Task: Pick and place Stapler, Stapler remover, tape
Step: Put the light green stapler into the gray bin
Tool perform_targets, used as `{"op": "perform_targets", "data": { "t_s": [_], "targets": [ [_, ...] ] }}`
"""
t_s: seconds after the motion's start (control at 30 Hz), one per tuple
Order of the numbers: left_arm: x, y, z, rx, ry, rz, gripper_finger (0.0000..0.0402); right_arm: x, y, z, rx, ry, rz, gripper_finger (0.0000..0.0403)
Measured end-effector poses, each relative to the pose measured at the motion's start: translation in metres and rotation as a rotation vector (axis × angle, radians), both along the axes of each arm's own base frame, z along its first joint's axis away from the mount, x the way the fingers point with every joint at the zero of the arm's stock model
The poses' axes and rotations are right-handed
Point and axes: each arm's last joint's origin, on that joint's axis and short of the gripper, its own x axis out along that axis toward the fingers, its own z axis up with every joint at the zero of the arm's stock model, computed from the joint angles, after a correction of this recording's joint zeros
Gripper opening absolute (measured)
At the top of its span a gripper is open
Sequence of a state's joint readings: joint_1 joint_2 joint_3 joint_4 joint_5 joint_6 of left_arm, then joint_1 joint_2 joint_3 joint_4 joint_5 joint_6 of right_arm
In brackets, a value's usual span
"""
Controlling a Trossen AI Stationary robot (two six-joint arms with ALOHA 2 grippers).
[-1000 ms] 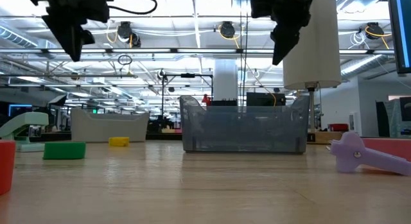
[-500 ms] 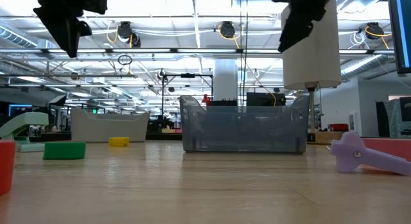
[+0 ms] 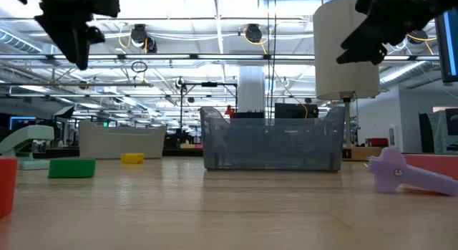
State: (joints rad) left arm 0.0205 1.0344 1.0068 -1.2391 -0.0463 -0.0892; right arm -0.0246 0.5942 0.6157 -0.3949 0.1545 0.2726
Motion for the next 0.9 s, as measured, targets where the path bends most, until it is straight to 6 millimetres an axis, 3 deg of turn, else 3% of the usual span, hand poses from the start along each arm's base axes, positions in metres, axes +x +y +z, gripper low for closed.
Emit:
{"op": "perform_targets", "data": {
  "t_s": [0.23, 0.47, 0.9],
  "targets": [
    [-0.004, -0.004, -0.031, 0.003, 0.089, -0.020, 0.0131, -0.019, 0.002, -0.011, 0.022, -0.092, 0.052, 0.0242],
    [-0.002, -0.004, -0.050, -0.001, 0.085, -0.092, 0.0132, -0.024, 0.004, -0.014, 0.041, -0.113, 0.097, 0.0242],
    [0.001, -0.017, -0.053, -0.107, 0.069, -0.323, 0.0132, -0.024, 0.004, -0.014, 0.052, -0.113, 0.092, 0.0242]
  ]
}}
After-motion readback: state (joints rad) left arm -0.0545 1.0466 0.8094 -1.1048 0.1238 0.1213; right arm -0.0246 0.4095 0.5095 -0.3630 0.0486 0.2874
